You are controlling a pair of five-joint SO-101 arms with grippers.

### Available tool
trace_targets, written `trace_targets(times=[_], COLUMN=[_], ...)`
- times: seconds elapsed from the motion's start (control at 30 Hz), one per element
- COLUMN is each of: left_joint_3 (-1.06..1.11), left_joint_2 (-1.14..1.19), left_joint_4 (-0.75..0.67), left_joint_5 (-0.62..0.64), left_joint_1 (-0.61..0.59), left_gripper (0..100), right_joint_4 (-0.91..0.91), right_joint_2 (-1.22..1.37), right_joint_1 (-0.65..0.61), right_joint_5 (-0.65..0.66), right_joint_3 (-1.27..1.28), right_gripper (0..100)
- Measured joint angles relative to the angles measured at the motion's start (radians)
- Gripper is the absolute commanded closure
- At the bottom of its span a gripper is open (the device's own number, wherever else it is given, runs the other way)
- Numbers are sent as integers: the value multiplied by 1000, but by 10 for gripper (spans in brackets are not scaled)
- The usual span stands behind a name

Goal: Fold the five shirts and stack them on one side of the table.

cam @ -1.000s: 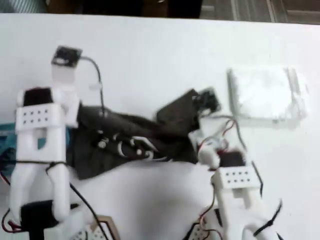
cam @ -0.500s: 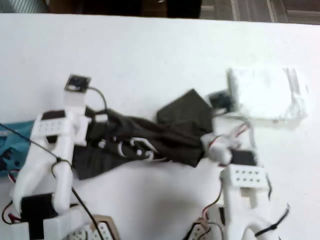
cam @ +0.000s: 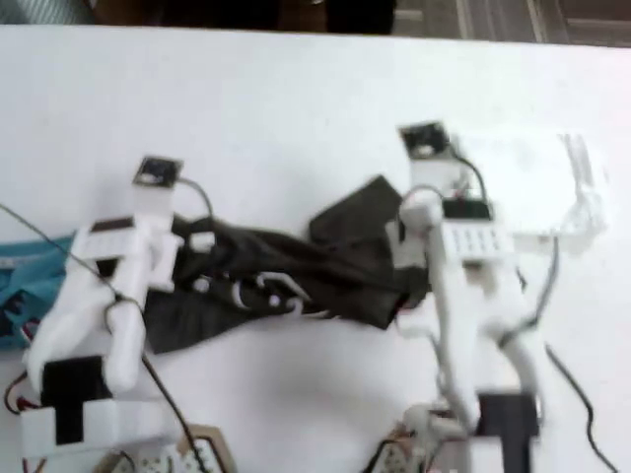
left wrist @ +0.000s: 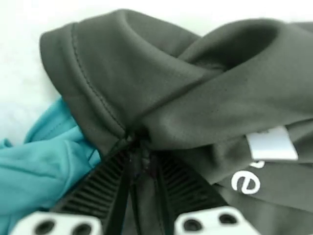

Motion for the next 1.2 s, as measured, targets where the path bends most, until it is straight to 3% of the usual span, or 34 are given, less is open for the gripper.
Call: trace_targets(times=[0.13,0.3,0.6,0.73,0.9,1.1,1.2], left_joint_3=[0,0,0,0,0,0,0], left_joint_2=[2,3,8,8,8,8,8], left_joint_4=[-3,-3,-3,-5,-5,-5,-5], left_joint_5=[0,0,0,0,0,0,0], left_joint_1=[0,0,0,0,0,0,0], left_gripper=[974,974,974,974,974,974,974], right_joint_4=[147,293,342,310,290,273,229], right_joint_2=[152,157,-127,-143,-71,29,60], right_joint_1=[0,3,17,112,195,127,89], right_joint_5=[87,273,477,451,423,407,334], right_joint_3=[-74,-83,-83,-81,-38,-35,-35], right_gripper=[847,847,846,837,742,737,737])
